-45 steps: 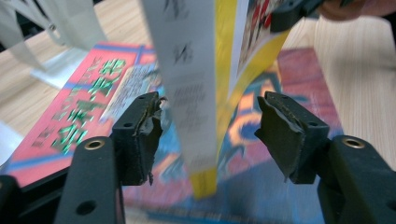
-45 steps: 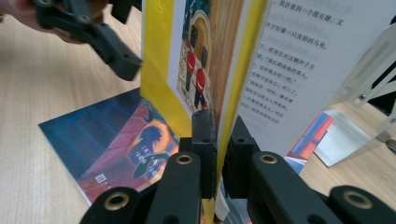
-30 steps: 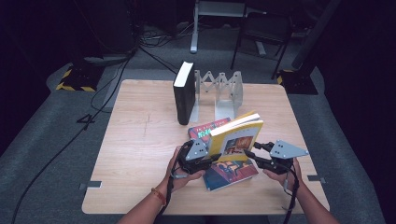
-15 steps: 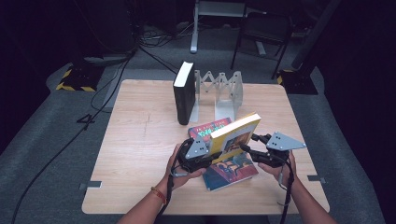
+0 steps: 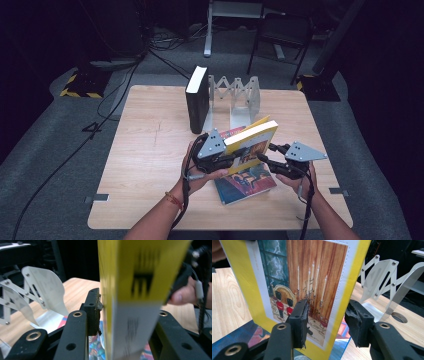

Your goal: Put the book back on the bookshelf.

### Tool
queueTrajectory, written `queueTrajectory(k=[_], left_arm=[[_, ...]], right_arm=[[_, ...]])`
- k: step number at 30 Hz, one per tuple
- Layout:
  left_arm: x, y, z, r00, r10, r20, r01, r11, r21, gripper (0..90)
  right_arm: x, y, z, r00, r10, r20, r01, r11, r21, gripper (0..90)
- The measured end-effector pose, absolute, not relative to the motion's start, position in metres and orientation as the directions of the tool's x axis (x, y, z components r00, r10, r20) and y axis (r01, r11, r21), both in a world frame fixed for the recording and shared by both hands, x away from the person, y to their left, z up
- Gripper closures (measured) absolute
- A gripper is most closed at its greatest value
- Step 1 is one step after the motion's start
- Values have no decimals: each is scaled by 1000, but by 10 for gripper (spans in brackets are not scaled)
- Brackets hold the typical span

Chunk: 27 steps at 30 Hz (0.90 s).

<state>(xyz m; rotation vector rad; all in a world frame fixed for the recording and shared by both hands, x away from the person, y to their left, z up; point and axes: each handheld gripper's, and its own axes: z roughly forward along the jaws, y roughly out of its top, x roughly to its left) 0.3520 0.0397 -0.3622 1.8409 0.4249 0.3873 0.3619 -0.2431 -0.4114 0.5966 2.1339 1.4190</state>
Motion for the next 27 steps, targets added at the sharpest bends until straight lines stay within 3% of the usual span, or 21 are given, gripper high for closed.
queueTrajectory(k=[4, 11, 27], left_arm=[[357, 34, -358, 880, 472, 57, 97, -296, 950, 639], [359, 27, -351, 872, 482, 89, 85, -326, 942, 736], [388, 43, -339, 747, 654, 123, 112, -306, 945, 745]], right_arm=[[362, -244, -412, -778, 607, -160, 87, 357, 930, 547], [363, -246, -413, -782, 606, -147, 100, 354, 930, 503], [364, -276, -426, -768, 631, -109, 187, 385, 904, 472]])
